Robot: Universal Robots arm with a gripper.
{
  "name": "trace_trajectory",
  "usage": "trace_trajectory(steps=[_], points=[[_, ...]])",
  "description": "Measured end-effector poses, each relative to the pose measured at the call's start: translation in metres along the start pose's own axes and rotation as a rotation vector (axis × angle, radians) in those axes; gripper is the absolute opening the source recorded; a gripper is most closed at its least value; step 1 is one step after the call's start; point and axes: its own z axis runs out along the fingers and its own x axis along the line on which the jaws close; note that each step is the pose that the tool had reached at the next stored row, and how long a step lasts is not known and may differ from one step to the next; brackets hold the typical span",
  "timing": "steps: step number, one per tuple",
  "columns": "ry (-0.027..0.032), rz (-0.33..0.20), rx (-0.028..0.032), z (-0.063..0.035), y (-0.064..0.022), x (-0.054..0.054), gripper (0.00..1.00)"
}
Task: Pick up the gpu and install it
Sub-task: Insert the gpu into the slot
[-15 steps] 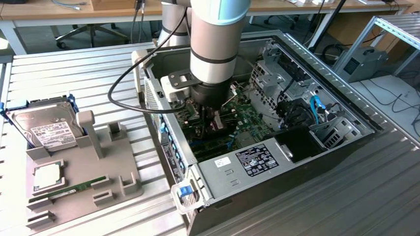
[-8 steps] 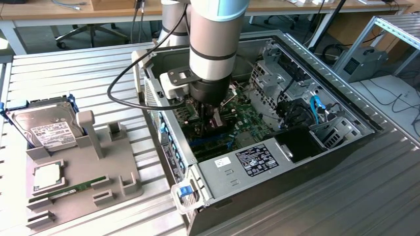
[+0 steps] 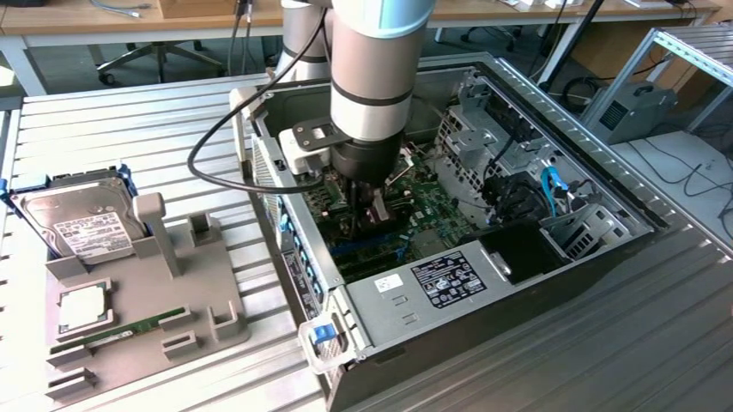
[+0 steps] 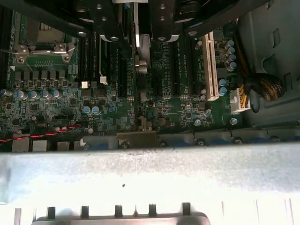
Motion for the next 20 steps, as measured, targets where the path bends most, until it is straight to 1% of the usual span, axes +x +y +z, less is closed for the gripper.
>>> trace_trajectory(steps=[4, 6, 12, 20], points=[[0.0059, -0.001, -0.0002, 0.0016, 0.0001, 0.0001, 0.27], [0.0075, -0.001, -0.0002, 0.0021, 0.0001, 0.0001, 0.27], [0.0088, -0.001, -0.0001, 0.0029, -0.0002, 0.0001, 0.27], [0.009, -0.001, -0.0001, 0.0041, -0.0002, 0.0001, 0.27]])
